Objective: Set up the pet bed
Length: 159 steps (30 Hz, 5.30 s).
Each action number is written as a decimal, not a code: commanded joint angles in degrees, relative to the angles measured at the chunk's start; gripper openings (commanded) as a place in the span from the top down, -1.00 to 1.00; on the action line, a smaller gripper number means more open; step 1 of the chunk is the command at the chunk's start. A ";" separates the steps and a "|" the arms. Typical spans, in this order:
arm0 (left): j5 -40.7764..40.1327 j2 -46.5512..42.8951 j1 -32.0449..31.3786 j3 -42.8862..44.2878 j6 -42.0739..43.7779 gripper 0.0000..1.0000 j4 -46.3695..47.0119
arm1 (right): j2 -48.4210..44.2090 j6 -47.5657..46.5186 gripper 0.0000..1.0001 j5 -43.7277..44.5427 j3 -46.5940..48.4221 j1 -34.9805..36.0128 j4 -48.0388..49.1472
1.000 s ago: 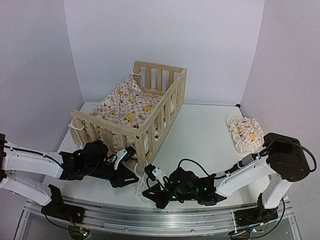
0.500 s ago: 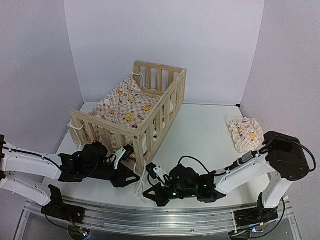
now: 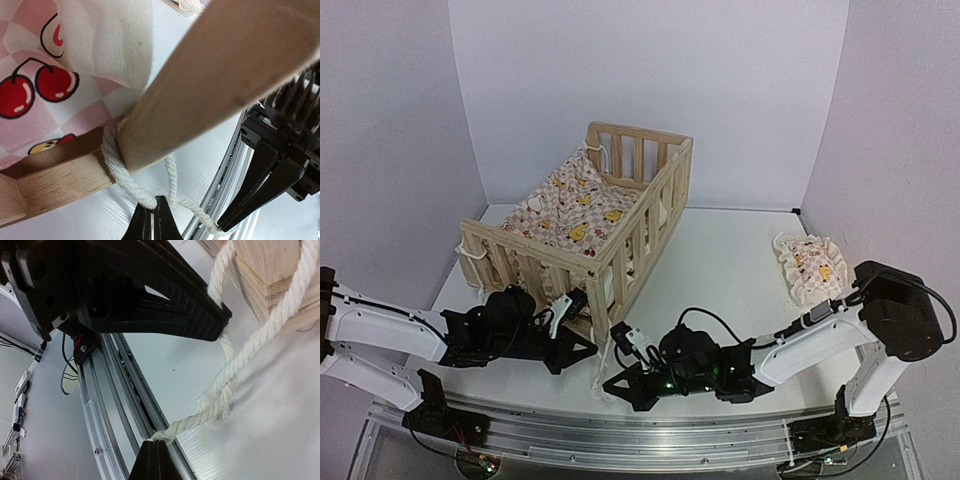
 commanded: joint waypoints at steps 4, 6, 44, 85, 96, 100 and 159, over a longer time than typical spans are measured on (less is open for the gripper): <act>-5.64 -3.15 3.41 3.22 -3.34 1.00 -6.18 | -2.62 5.03 1.00 2.51 4.35 -2.81 1.02; -2.76 -4.90 3.41 4.81 -1.77 1.00 -8.94 | -2.32 5.47 1.00 5.69 5.89 -3.47 1.02; 15.33 -11.73 3.41 10.77 25.38 0.14 -23.15 | 13.40 7.53 1.00 13.21 12.99 -4.68 13.36; 5.10 -8.11 3.50 1.70 52.58 0.86 -8.64 | 12.63 7.23 1.00 11.68 11.81 -5.55 13.39; 1.09 -10.16 3.50 0.66 49.90 1.00 -9.60 | 4.72 3.91 0.52 9.16 7.41 -5.14 6.70; 1.14 -10.41 3.48 0.62 48.78 1.00 -9.91 | 0.07 0.70 0.39 9.16 6.19 -4.49 -1.25; -12.24 -21.94 5.02 -10.63 85.39 1.00 -39.87 | -19.24 -26.20 1.00 25.89 -3.70 -12.99 -7.07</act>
